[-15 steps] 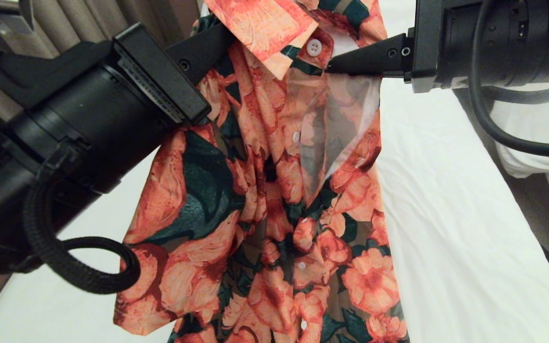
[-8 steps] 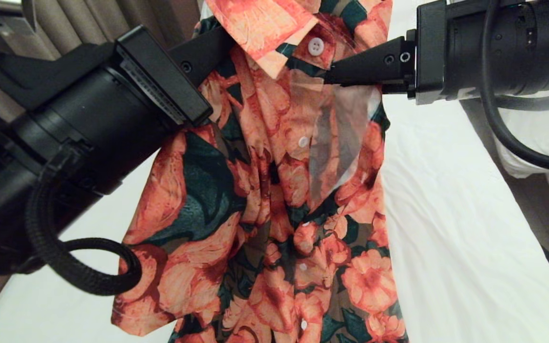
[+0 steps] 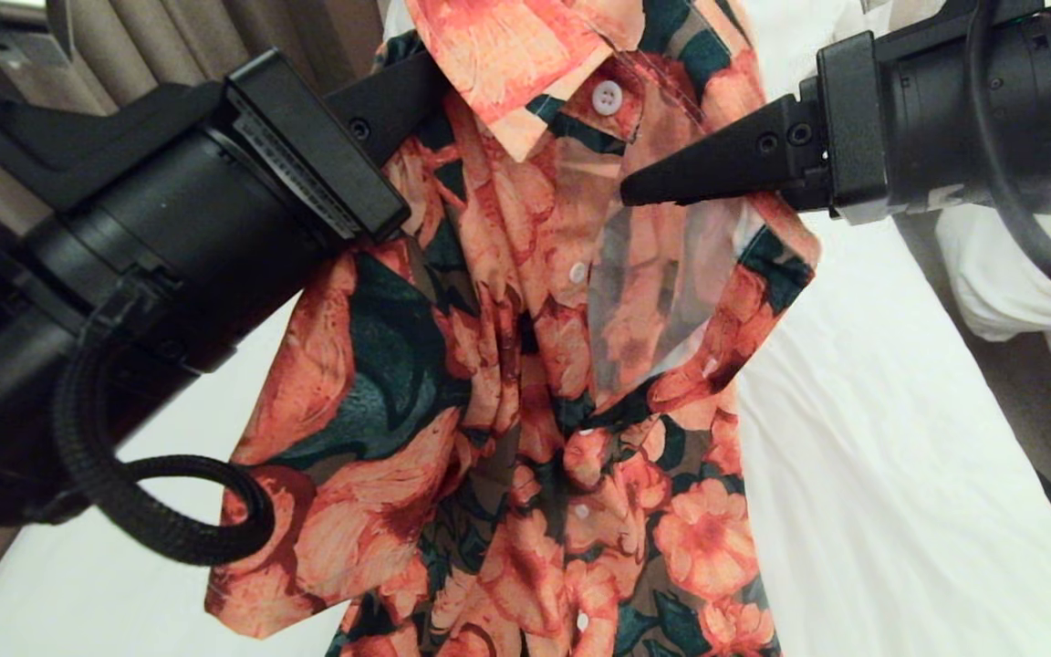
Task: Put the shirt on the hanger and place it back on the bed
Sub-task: Hook the other side of the shirt onto the hanger
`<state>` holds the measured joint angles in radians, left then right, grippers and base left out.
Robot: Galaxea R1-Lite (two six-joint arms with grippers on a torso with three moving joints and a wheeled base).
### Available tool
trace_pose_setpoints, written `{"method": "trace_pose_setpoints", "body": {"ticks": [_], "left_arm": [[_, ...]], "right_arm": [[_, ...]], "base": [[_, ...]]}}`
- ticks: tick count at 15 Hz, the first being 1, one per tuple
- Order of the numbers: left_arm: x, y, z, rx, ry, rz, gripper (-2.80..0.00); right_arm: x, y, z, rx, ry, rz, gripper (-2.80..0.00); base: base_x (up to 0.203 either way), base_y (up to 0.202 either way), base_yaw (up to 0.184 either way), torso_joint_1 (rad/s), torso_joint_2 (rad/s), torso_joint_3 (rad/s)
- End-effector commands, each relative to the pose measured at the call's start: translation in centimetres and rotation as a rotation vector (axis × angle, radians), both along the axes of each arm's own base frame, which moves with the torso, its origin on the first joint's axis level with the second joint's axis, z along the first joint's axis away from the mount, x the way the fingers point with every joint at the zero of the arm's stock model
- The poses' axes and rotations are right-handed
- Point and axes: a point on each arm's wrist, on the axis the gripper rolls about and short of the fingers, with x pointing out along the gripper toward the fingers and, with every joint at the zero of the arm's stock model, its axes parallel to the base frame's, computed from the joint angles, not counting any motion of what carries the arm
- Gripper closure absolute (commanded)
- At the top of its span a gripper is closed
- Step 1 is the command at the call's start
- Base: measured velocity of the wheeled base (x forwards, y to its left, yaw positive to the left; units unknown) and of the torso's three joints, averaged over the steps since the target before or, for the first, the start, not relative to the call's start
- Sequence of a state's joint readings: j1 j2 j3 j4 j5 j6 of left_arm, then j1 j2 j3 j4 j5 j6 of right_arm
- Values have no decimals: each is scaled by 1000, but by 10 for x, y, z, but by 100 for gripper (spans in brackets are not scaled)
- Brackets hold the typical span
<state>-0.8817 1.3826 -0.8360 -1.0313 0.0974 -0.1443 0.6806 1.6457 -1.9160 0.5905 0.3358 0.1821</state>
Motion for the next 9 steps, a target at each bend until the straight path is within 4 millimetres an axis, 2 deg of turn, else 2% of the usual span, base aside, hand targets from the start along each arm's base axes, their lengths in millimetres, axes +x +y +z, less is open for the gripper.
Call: {"method": "trace_pose_setpoints", "body": {"ticks": [1,6,9], "left_arm": [[0,0,0,-5,-2,0,0],[1,-2,-2,4,5,-5,0],[1,-3,-3,5,10,-8,0]], "right_arm": [[0,0,-1,-5,8,0,-280],[0,-13,3,23,24,16,-280],[0,-12,10,124,48,31,-280]], "base": [[0,0,0,0,0,0],[0,0,0,0,0,0],[0,0,0,0,0,0]]}}
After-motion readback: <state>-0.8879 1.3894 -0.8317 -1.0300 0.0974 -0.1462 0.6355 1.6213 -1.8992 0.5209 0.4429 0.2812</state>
